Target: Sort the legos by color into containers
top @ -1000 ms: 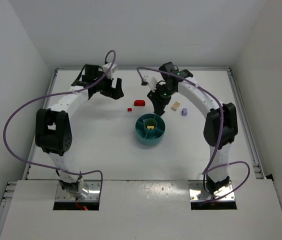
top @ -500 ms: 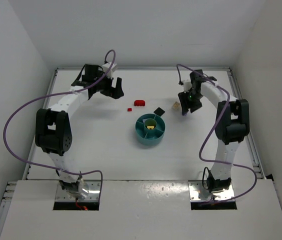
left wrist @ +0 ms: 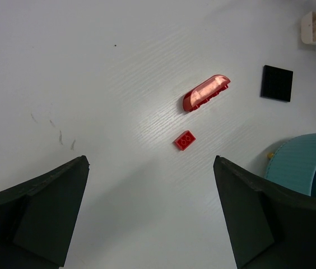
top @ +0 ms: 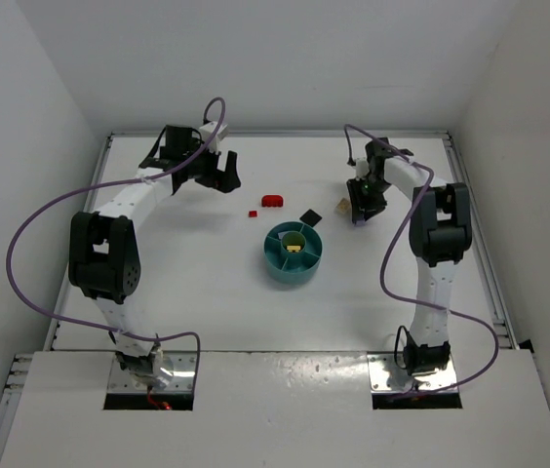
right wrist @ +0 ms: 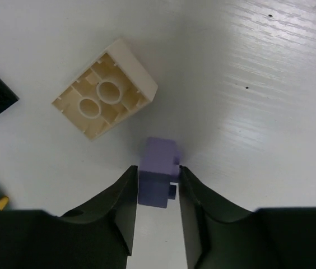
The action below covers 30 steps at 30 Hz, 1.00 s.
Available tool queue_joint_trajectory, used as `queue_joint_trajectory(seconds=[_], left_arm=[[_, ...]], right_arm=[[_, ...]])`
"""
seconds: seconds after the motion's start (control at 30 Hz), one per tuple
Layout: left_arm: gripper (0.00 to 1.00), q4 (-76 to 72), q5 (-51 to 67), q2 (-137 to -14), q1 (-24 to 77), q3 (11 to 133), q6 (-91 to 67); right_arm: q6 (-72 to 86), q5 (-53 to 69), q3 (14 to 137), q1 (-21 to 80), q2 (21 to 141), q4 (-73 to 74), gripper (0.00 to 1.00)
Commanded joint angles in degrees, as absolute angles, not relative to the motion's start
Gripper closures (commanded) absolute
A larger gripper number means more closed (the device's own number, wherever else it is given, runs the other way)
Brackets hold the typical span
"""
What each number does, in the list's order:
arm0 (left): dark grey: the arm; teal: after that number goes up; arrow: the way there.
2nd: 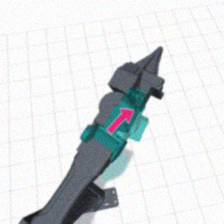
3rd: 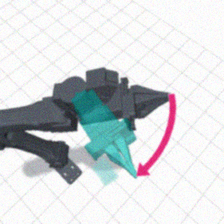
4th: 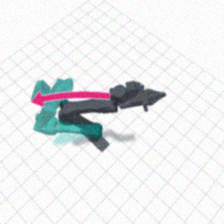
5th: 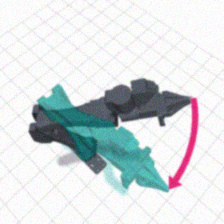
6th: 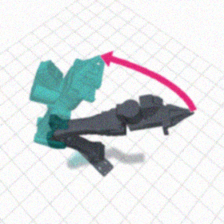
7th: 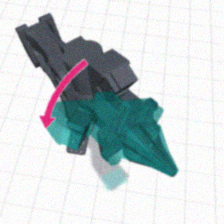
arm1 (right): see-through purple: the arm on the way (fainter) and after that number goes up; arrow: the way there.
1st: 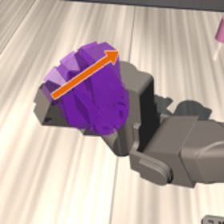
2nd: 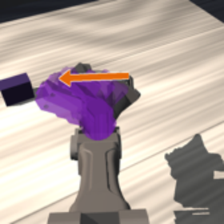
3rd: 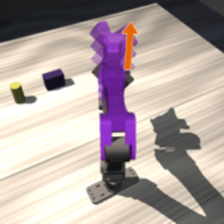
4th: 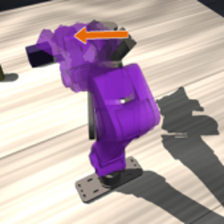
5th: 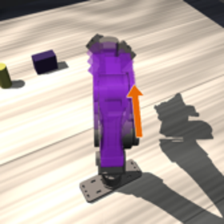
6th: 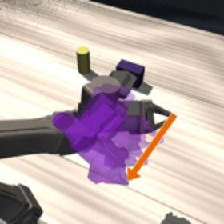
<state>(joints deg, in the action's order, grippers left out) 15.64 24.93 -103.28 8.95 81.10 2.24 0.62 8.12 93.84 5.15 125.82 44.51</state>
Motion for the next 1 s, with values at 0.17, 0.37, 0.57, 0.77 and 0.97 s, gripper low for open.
queue_joint_trajectory(seconds=[0.17, 0.37, 0.57, 0.77, 0.97], left_arm=[[0.00, 13.80, 25.22, -101.34, 8.70, 80.51, 1.41], [0.00, 13.80, 26.98, -101.87, 8.70, 81.64, 1.41], [0.00, 13.80, 27.51, -102.39, 8.70, 82.27, 2.11], [0.00, 15.21, 28.04, -100.63, 8.70, 80.77, 3.96], [0.00, 15.21, 28.04, -100.11, 8.70, 80.24, 3.96]], right_arm=[[-3.58, 14.22, 97.73, 4.04, 122.62, 44.29, 0.81], [-10.19, 29.07, 100.19, 9.57, 116.28, 44.12, 0.85], [-18.09, 34.37, 106.52, 18.36, 117.77, 49.56, 0.86], [-24.60, 34.89, 105.91, 22.40, 117.16, 50.71, 0.86], [-31.35, 36.12, 106.96, 25.39, 117.69, 55.80, 0.86]])
